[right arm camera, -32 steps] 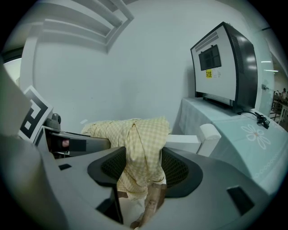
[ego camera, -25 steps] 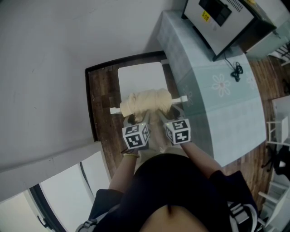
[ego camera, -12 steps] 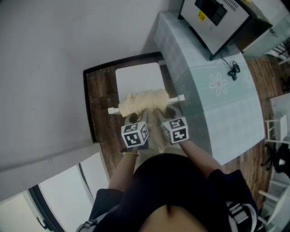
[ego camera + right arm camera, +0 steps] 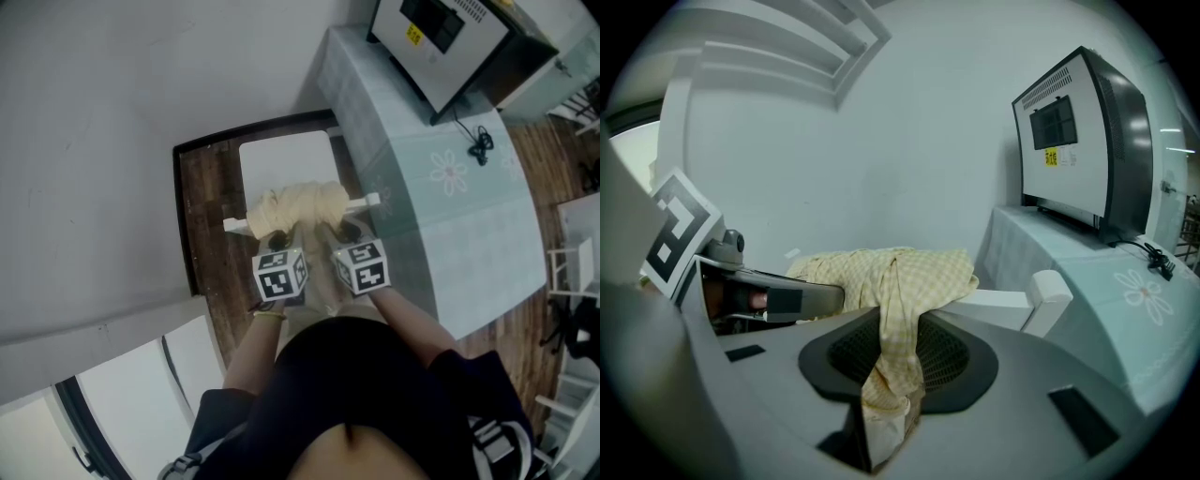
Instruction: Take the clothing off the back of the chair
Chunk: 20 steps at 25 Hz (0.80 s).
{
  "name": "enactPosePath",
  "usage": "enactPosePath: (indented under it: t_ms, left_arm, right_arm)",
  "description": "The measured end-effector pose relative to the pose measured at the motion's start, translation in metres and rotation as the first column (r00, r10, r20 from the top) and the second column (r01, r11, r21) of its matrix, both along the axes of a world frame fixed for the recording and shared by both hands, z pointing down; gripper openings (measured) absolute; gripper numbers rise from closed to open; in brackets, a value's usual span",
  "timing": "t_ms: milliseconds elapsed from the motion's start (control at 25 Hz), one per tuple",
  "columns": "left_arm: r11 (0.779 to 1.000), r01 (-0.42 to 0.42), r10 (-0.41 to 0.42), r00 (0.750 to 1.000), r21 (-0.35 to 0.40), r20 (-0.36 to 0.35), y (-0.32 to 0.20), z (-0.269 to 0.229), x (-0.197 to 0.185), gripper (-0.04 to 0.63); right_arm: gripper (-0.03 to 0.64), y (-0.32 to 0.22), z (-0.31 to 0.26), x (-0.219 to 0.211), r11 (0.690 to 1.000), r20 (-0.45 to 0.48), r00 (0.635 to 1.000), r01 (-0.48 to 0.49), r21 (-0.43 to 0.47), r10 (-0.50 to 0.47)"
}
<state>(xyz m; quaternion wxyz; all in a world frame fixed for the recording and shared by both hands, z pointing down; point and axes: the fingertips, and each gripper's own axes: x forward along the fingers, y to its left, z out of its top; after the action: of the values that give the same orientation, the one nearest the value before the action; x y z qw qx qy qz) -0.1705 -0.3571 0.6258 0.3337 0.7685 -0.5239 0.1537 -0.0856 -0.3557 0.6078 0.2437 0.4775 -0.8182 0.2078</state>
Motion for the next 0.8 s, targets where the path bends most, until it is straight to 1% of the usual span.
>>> enactPosePath:
  t_ms: [240, 480, 800]
  left_arm:
    - [1.0, 0.0, 0.0, 1.0, 0.016, -0.003, 0.007, -0.008, 0.0, 0.077]
    - [0.999, 0.008, -0.007, 1.0, 0.037, -0.019, 0.017, -0.021, -0.001, 0.077]
    - [0.998, 0.008, -0.008, 1.0, 0.067, -0.007, 0.033, -0.035, 0.0, 0.077]
  right_arm:
    - [0.106, 0.009, -0.006, 0.0, 1.0, 0.013, 1.0, 0.001, 0.008, -0.002]
    - [0.105, 0.019, -0.02, -0.001, 0.999, 0.025, 1.0, 0.007, 0.036, -0.008]
    - [0.106, 0.033, -0.031, -0.001, 0.997, 0.046, 0.999, 0.02, 0.072, -0.023]
